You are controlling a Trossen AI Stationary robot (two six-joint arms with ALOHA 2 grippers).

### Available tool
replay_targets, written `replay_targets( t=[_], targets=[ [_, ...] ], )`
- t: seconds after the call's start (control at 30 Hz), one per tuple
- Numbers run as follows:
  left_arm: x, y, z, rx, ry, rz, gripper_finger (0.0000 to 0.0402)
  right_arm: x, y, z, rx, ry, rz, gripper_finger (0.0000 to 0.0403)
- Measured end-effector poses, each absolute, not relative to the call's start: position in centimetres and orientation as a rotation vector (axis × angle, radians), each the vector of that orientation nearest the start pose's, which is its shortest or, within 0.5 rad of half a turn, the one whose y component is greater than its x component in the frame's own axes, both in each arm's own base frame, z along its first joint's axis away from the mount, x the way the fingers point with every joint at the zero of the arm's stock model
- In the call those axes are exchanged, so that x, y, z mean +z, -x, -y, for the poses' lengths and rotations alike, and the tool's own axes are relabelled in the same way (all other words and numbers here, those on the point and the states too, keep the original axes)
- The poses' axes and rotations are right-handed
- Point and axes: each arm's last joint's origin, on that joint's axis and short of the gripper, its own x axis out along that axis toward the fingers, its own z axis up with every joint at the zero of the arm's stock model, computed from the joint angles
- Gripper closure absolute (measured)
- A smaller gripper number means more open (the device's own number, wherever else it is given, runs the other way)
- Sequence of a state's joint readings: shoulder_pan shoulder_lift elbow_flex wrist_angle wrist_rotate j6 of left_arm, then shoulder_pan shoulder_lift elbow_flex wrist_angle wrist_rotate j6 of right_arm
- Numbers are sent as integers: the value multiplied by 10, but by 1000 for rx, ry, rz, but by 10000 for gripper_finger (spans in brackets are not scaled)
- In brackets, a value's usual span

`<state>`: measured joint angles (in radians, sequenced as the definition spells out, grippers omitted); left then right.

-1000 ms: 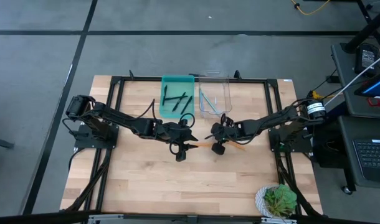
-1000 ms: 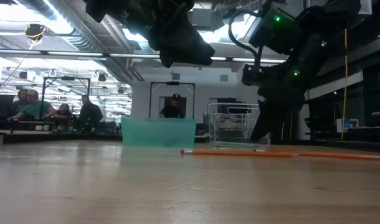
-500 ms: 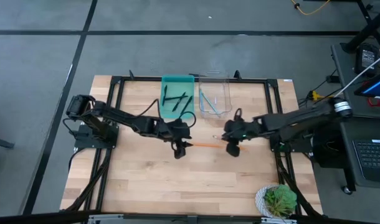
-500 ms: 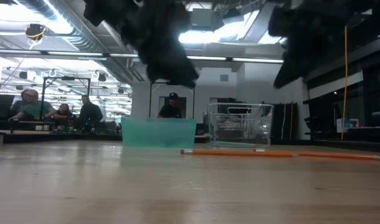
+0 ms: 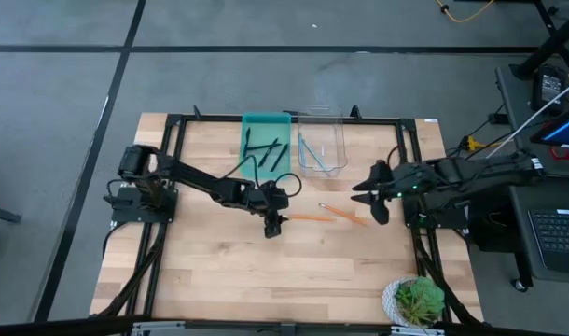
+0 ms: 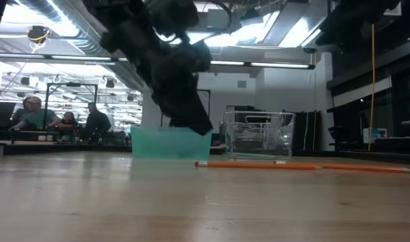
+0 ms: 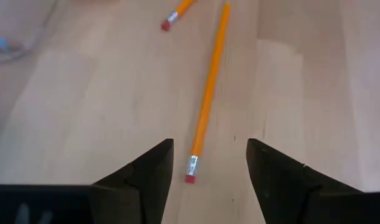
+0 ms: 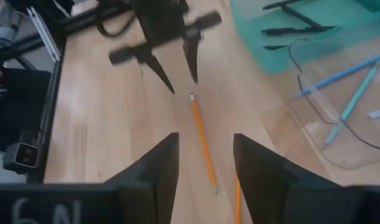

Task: Sort pens & pencils
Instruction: Put the bottom yellow pencil into the transparent bin

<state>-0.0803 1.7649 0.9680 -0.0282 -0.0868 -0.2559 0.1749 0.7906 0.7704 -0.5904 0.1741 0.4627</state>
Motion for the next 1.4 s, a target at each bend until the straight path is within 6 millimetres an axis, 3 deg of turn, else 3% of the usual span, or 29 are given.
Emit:
replay_targets(
  t=[0.2, 0.43, 0.7, 1.1, 1.4],
  targets=[
    [139, -355, 24, 118, 168, -846, 206, 297, -144, -20, -132, -352, -554, 247],
    [121, -357, 25, 124, 160, -898, 206, 299, -140, -20, -128, -352, -543, 247],
    [118, -356, 22, 151, 96, -917, 213, 299, -141, -20, -134, -350, -544, 247],
    [101, -359, 22, 119, 39, -957, 285, 299, -141, -19, -143, -347, -542, 247],
    [101, -358, 22, 115, 41, -959, 390, 299, -141, -19, -143, -348, -543, 247]
  ],
)
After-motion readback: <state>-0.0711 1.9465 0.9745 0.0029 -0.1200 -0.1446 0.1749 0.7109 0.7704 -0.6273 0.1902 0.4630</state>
